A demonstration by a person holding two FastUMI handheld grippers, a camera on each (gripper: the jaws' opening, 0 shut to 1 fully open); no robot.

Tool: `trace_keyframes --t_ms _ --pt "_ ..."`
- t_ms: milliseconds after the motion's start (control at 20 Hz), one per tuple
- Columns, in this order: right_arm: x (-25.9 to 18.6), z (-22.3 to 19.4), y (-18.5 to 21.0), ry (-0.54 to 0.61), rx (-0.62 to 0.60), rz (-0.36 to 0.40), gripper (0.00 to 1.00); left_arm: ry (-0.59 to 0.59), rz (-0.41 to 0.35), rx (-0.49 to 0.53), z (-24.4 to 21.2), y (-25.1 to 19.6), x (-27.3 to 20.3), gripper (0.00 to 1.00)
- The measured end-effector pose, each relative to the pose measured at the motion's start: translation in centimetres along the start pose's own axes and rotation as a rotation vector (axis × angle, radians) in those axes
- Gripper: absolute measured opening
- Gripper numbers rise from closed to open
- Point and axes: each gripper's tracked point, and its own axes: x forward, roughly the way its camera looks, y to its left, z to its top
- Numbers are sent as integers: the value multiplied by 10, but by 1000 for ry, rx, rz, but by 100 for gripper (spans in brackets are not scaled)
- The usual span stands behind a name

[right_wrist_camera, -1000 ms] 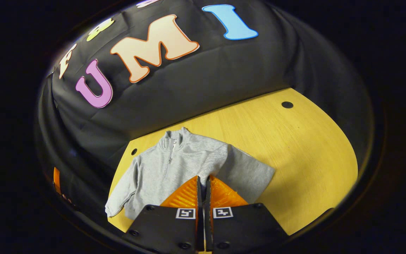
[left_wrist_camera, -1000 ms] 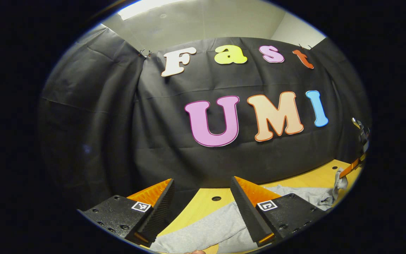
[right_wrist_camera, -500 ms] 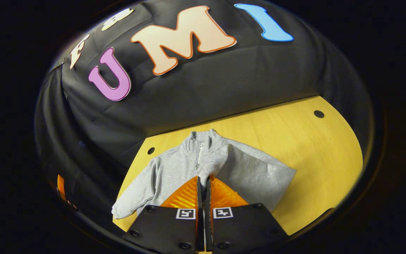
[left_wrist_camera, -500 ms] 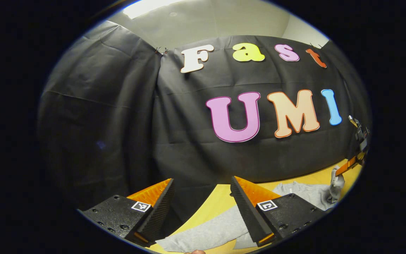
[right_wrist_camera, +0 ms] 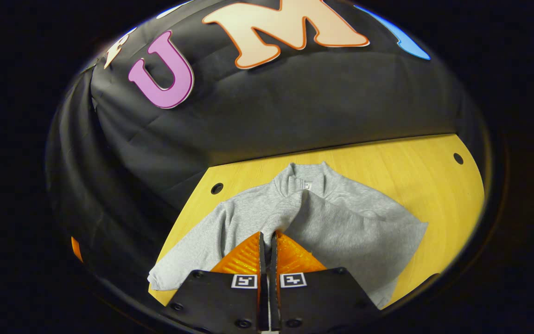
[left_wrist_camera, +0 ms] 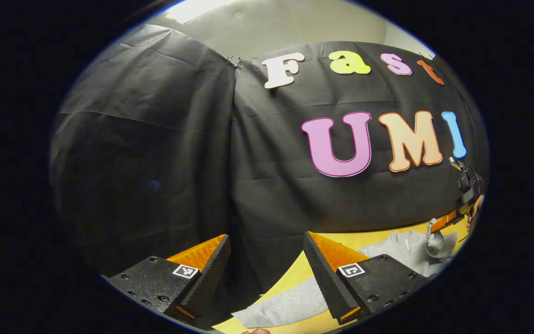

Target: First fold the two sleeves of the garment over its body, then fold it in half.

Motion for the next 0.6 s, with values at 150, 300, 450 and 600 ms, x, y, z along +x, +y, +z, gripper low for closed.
trace_keyframes --t_ms 150,300,450,600 --pt "31 -11 20 31 20 9 4 20 26 5 -10 18 -3 95" --pt "62 -24 40 77 40 13 4 40 44 17 -18 31 -10 94" --pt "87 -43 58 132 68 4 4 54 63 28 -25 45 -9 94" --pt "108 -61 72 176 101 -2 10 85 68 20 -40 53 -12 94"
